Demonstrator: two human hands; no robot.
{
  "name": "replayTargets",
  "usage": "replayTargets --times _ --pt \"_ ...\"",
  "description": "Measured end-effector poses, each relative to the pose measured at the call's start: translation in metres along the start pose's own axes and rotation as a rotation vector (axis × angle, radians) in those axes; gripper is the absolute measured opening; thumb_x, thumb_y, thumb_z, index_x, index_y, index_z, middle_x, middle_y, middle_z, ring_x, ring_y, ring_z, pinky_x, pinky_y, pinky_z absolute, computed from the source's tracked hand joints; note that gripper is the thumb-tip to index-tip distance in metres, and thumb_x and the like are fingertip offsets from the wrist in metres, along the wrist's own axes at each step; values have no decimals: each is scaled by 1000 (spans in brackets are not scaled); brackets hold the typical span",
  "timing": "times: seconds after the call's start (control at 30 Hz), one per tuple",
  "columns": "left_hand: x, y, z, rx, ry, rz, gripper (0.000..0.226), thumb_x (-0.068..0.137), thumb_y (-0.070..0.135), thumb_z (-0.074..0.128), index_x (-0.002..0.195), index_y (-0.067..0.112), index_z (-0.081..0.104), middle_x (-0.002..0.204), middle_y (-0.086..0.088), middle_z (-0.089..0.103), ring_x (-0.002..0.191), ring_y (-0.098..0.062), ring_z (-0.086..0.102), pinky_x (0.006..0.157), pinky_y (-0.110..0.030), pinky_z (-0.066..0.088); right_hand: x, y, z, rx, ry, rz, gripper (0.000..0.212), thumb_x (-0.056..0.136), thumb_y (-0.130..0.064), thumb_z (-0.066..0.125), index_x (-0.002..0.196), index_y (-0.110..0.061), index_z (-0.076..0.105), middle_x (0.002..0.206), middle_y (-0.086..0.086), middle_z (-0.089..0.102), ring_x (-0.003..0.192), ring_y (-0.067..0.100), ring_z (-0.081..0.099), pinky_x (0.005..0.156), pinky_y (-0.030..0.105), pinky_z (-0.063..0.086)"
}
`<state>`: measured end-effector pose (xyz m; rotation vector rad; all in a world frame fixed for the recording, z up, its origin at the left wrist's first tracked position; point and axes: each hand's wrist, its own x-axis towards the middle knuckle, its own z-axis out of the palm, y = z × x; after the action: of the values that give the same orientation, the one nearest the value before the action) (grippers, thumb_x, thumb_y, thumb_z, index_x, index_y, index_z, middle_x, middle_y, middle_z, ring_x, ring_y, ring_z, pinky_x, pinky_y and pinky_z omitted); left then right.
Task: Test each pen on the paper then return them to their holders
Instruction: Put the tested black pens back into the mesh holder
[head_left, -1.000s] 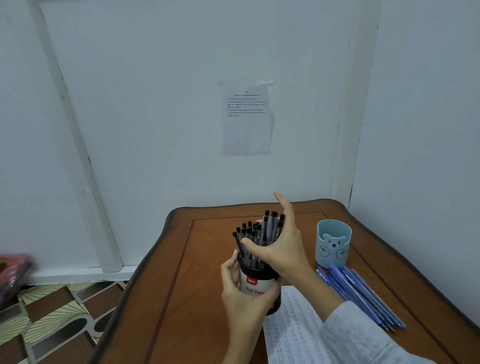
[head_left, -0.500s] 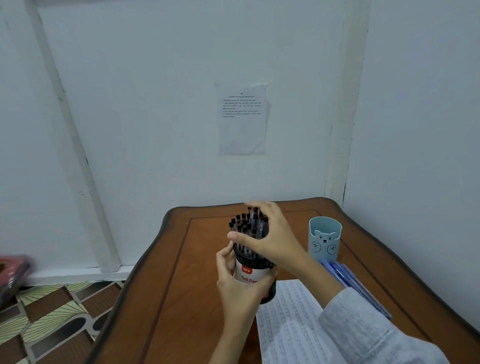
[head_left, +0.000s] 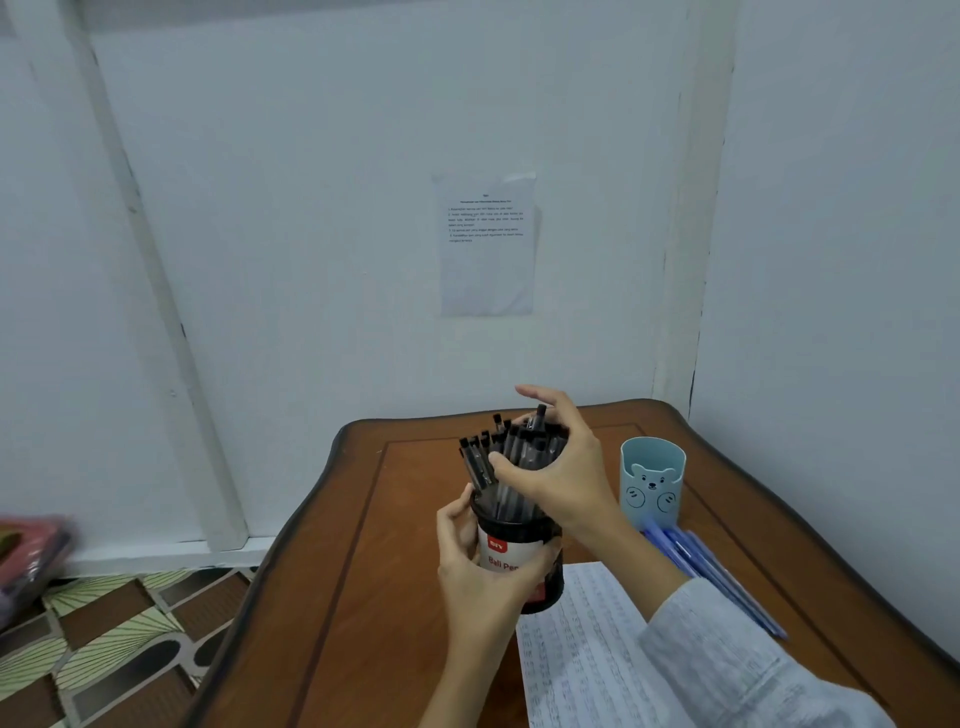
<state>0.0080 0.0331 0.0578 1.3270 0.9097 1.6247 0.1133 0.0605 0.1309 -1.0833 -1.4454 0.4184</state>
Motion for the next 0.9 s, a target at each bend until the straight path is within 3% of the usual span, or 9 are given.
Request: replayTargets --times 0.1,0.17,0.3,0.43,0.53,0.63,0.77,0.83,0.9 --pt "6 7 0 -9 4 5 85 54 4 91 122 25 45 106 6 70 100 -7 66 73 -19 55 6 -3 -7 3 -161 3 88 59 -42 89 133 -48 42 118 -12 57 110 -2 55 93 22 47" --pt "8 9 -2 -5 0 4 84 54 6 91 121 29 45 106 7 70 99 -6 66 71 -17 53 7 -3 -12 18 -171 29 91 56 -52 85 134 -52 38 128 -14 50 118 -2 49 94 21 42" --pt "8 7 -4 -19 1 5 91 56 4 90 126 34 40 109 10 70 100 -5 66 71 -16 53 1 0 -13 -52 -175 -14 75 62 -47 86 127 -49 49 128 -18 50 117 -6 48 96 24 44" --pt "6 2 -4 56 -30 65 94 56 6 91 130 36 41 116 10 66 108 -10 63 85 -32 56 -10 10 -2 -107 -111 -59 74 62 -40 89 125 -44 52 121 -17 53 114 -4 51 96 22 46" --pt "5 2 -5 45 -62 75 93 57 4 90 131 35 43 118 11 65 111 -11 62 88 -38 55 -7 10 1 -103 -11 -102 67 63 -30 86 122 -37 56 113 -12 58 108 -4 54 93 23 49" --pt "8 4 -4 0 -76 62 96 58 0 89 133 34 41 121 6 65 113 -14 62 90 -39 54 -1 6 1 -91 -16 -123 63 66 -23 85 121 -35 57 111 -13 59 108 -2 55 93 22 48" --pt "17 10 -4 -11 -78 78 101 58 -4 87 137 34 36 120 6 66 111 -13 63 87 -34 55 5 1 2 -15 25 -116 56 72 -29 83 122 -35 59 115 -9 55 110 -1 53 95 25 48" --pt "19 11 -3 22 -80 90 102 57 0 89 137 36 35 118 5 67 110 -12 63 88 -33 55 6 -1 3 10 30 -69 62 71 -39 83 126 -39 55 120 -11 48 114 -3 48 96 17 43" --pt "20 9 -2 38 -72 92 101 56 1 89 135 37 38 116 6 67 109 -10 64 87 -34 56 9 -1 2 -120 -41 -68 67 67 -42 85 126 -39 56 121 -10 46 115 -1 46 96 13 39"
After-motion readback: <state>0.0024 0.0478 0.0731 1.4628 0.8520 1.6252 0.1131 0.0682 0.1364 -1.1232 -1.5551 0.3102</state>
